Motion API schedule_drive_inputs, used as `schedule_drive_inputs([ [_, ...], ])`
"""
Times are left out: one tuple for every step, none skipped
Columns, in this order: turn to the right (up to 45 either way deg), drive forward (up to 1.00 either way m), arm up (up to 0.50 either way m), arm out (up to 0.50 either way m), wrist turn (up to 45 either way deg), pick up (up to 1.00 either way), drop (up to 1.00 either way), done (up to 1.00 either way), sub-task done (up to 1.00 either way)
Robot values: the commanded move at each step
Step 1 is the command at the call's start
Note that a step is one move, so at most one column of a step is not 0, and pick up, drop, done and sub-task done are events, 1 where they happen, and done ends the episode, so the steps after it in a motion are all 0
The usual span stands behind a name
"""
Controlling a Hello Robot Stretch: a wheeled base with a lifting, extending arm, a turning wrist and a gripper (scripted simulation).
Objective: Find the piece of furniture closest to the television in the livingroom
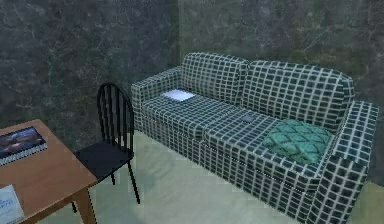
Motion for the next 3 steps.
schedule_drive_inputs([
  [0.0,0.20,0.00,0.00,0.0,0.00,0.00,0.00,0.00],
  [39.0,0.00,0.00,0.00,0.0,0.00,0.00,0.00,0.00],
  [3.0,0.00,0.00,0.00,0.0,0.00,0.00,0.00,0.00],
])
